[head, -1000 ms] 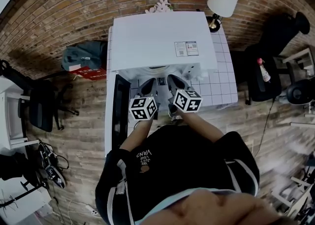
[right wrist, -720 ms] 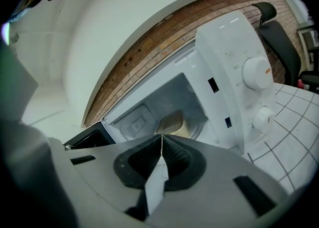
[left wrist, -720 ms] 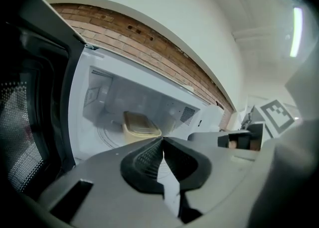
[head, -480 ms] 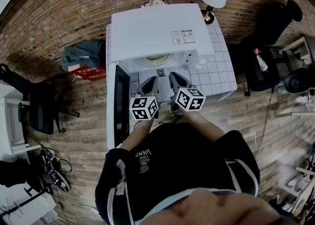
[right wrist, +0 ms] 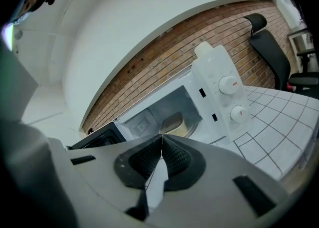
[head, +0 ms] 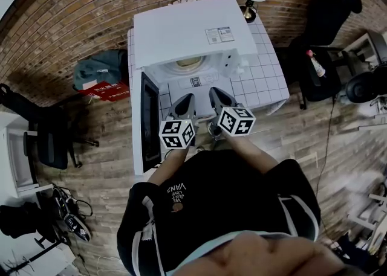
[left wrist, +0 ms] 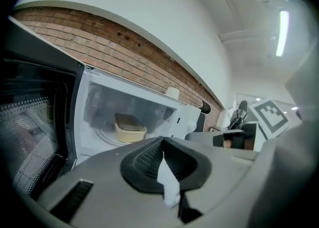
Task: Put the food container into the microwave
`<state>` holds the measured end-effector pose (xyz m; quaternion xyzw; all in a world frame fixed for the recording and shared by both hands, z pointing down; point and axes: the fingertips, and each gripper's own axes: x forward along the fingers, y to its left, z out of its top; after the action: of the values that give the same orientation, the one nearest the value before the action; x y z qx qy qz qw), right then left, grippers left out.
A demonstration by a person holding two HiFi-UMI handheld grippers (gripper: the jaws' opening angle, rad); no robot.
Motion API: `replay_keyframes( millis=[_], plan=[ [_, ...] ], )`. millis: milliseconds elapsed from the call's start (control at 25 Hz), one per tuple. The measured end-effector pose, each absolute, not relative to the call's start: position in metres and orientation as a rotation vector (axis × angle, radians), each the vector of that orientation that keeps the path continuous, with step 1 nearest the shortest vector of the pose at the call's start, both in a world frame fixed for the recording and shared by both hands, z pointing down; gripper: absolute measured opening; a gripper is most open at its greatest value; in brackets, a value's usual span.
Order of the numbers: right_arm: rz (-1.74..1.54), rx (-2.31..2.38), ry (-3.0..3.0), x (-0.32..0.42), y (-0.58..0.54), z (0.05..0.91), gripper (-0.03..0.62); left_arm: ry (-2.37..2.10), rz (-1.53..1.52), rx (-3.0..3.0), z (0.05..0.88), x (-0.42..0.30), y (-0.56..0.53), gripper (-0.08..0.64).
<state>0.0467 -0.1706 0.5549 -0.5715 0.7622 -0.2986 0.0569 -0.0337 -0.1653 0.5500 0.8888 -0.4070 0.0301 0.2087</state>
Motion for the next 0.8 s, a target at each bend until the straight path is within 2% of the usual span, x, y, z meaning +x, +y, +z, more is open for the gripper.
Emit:
replay_keyframes(
  millis=[800],
  plan=[
    [-0.879, -1.786, 2.281, 0.052, -0.12, 0.551, 0.005, -1.117, 0.078, 2.513, 0.538, -0.053, -0.113, 0.012]
  ],
)
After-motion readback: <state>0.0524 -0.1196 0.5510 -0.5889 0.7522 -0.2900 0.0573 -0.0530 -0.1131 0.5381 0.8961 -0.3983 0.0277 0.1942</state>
